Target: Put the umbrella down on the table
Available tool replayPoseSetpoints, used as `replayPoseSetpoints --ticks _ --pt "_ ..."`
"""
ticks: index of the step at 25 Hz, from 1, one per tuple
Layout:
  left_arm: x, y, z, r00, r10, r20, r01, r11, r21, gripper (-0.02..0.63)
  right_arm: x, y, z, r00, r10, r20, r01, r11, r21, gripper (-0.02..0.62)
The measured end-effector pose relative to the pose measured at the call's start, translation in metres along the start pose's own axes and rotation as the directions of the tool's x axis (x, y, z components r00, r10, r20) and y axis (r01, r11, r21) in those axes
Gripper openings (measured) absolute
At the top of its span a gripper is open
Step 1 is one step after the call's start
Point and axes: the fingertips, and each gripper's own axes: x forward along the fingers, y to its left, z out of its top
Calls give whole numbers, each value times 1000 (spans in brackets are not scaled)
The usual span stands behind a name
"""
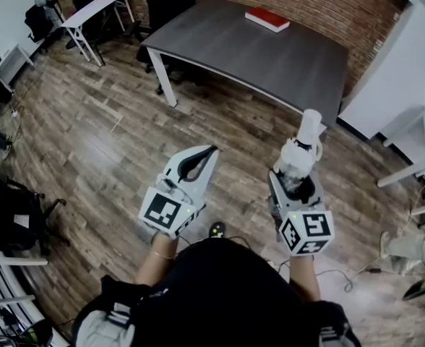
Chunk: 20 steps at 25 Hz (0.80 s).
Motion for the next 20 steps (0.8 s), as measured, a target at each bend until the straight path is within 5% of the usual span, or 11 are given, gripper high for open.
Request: replayPoseSetpoints --ticks 20 --pt "35 29 -14 997 -75 5 76 997 -26 3 29 -16 -5 997 -58 -58 62 996 61 291"
